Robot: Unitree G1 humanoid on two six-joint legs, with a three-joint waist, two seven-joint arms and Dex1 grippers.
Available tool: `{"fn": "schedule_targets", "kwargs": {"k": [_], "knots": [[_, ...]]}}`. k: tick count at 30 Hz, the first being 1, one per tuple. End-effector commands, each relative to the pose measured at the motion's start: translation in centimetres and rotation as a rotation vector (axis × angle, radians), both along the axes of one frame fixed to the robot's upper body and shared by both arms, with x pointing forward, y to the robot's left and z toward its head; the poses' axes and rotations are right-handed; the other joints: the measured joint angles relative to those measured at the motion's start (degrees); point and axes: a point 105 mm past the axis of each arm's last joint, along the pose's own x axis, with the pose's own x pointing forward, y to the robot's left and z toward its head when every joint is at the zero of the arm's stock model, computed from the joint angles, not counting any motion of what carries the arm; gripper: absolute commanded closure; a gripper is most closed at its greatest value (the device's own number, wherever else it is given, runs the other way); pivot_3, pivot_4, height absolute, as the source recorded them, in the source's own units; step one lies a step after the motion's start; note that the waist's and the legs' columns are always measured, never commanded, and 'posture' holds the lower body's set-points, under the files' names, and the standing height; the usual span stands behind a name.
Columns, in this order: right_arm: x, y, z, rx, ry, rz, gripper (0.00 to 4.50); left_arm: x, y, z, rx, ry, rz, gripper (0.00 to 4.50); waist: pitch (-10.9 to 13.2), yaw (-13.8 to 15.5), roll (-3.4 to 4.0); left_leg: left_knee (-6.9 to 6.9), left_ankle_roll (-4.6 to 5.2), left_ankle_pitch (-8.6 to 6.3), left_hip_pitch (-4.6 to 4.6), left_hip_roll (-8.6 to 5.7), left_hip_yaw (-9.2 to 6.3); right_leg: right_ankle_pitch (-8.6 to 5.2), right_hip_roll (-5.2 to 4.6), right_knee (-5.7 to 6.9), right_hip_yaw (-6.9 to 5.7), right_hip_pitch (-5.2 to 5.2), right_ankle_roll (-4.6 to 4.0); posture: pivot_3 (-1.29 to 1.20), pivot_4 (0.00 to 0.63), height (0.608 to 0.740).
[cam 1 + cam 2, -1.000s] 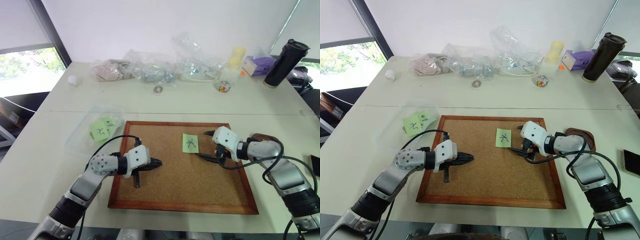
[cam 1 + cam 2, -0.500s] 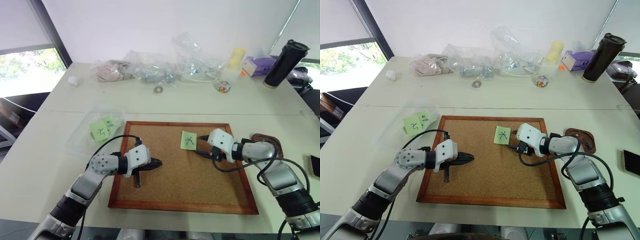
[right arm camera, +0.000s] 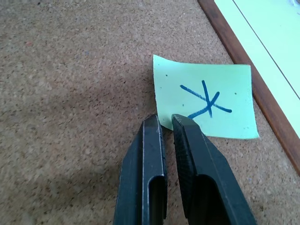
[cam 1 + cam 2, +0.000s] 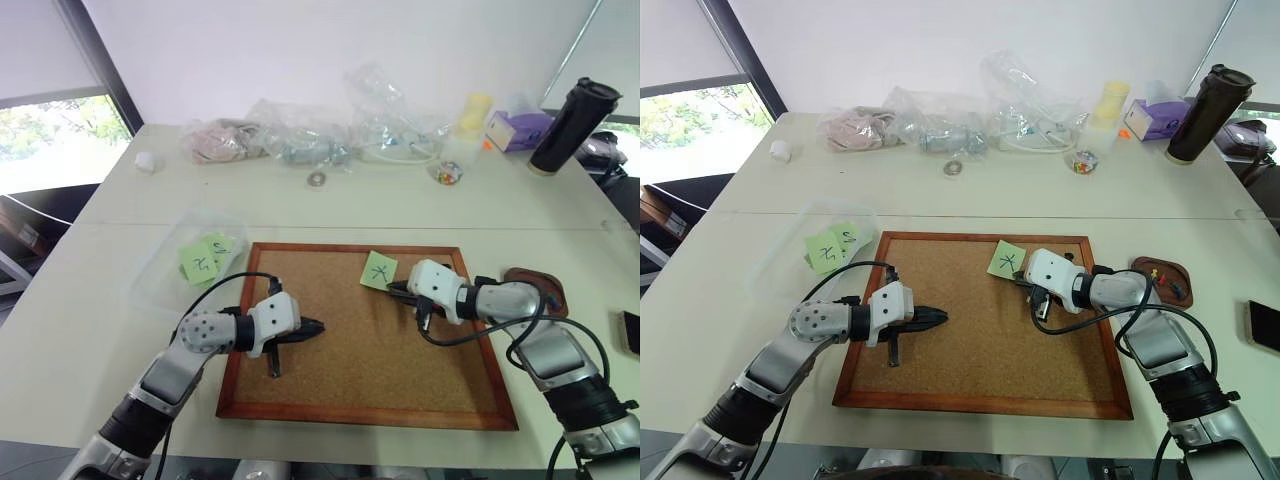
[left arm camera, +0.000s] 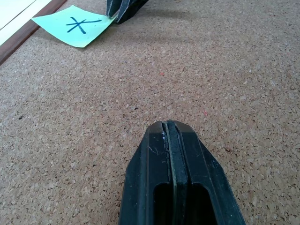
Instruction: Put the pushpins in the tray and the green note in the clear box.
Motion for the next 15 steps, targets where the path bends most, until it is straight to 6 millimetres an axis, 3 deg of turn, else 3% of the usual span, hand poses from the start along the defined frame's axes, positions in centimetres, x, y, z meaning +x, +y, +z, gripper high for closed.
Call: {"fn": "schedule_targets", "kwargs": {"k": [1,15], "knots": [[0.46,1.09,2.31,0.025,-0.086,0.027,4.1,-0.43,1.22,-3.57,0.123,0.104,0.057,4.5,0.02,0.03,0.01,-0.02,0.0,0.0,-0.01,0.0,0.0,0.0,0.0,0.0,-0.01,-0.02,0.0,0.0,0.15,0.74],[0.47,0.98,1.64,0.015,-0.046,0.014,4.31,0.06,0.33,-2.85,0.119,0.096,0.053,4.5,0.1,0.08,-0.08,-0.04,0.07,0.04,-0.04,-0.34,0.0,0.0,-0.36,-0.01,-0.11,0.0,0.0,0.0,0.15,0.74]]}}
